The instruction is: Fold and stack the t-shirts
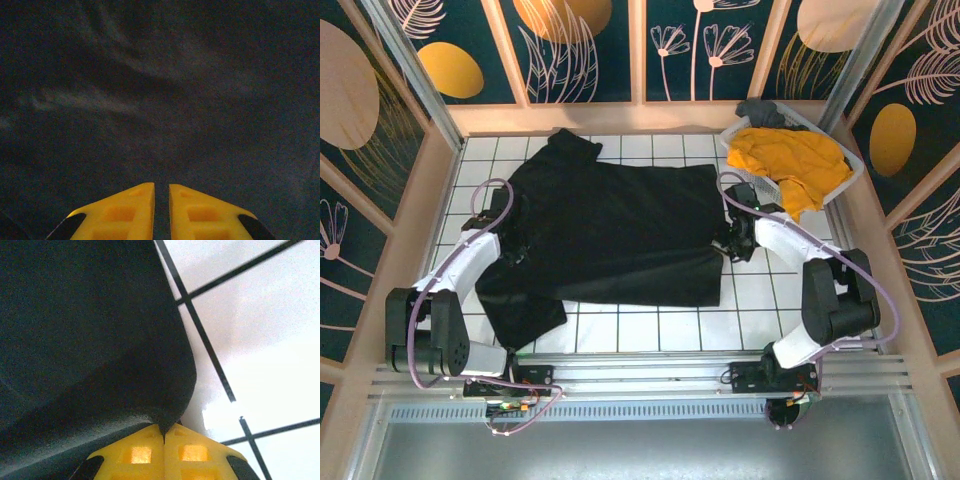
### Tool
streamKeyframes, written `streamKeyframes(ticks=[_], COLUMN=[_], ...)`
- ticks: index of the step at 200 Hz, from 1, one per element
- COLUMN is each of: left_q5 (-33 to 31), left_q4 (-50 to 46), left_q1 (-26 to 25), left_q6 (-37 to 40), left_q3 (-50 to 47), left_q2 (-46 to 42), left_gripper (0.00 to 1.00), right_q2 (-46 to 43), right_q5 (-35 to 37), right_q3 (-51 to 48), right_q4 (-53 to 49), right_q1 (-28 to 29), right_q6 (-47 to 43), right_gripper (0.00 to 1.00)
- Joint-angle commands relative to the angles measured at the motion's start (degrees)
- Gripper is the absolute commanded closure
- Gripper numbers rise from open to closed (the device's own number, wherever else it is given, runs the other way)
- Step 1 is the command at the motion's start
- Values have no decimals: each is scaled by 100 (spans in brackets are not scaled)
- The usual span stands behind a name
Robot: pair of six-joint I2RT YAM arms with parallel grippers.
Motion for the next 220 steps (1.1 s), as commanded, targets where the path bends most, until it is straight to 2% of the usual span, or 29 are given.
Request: streamKeyframes(ticks=[1,80,161,220], left_q5=[-173,-452,-643,-657], left_q4=[-163,-298,-408,-438], left_q1=[89,362,390,416], left_q6=[141,332,413,434], left_q3=[25,23,91,83], left_q2=[-90,-282,-379,-401], left_gripper=[83,84,84,84], right_q2=[291,902,1330,1850], right_q5=[187,227,345,168], right_q3=[372,956,1568,1711], right_q4=[-16,90,123,220], right_q1=[-58,-429,-553,-691], right_q6=[-276,-475,-503,-620], right_gripper=[100,100,100,100])
